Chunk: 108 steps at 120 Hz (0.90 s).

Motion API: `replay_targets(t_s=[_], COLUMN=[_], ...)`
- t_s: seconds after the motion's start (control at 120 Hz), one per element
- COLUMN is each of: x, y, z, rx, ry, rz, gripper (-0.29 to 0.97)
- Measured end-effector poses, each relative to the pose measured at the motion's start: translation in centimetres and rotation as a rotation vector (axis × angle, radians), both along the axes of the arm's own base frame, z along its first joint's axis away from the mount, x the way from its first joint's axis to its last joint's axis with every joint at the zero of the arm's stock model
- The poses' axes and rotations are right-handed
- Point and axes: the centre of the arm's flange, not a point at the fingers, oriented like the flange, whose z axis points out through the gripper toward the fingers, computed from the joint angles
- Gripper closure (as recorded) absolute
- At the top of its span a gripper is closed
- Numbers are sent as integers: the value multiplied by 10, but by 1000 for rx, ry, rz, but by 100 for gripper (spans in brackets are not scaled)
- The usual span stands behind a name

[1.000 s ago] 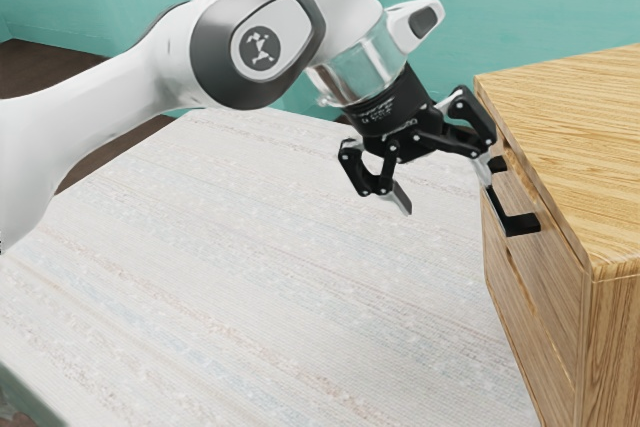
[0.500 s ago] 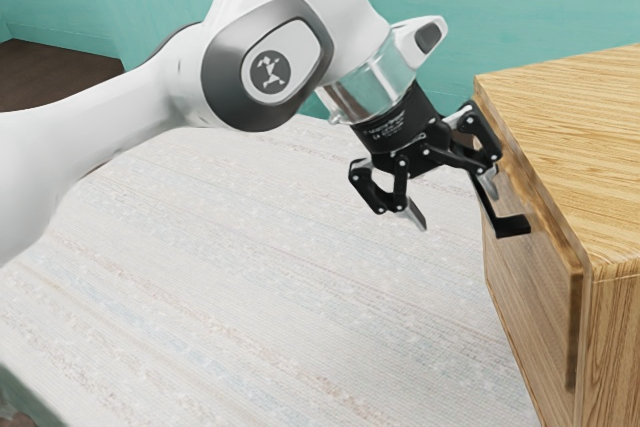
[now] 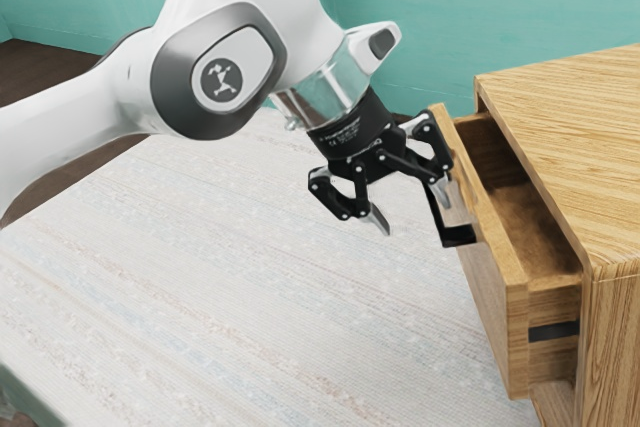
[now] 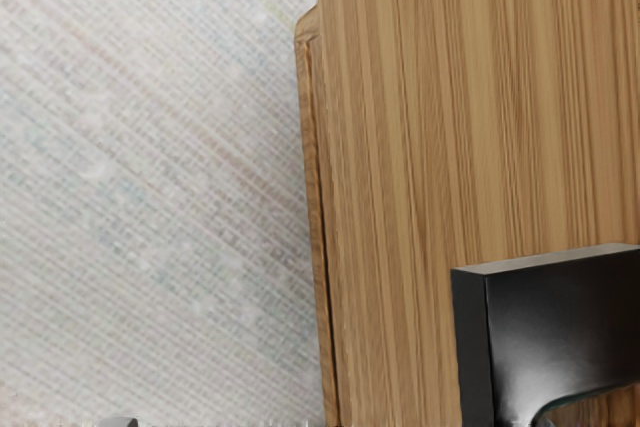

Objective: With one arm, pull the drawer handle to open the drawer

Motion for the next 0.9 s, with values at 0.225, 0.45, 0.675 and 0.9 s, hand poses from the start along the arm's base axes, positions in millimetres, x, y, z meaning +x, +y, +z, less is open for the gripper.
replay_targets(t_s=[0.225,0.45,0.675,0.9], x=[-19,-40,-61,-77], y=[15,27,33,49], z=[2,7,10,7], rx=[8,11,12,-4], ry=[6,0,-2,7], rz=[29,54,69,88], gripper=[24,24,24,24])
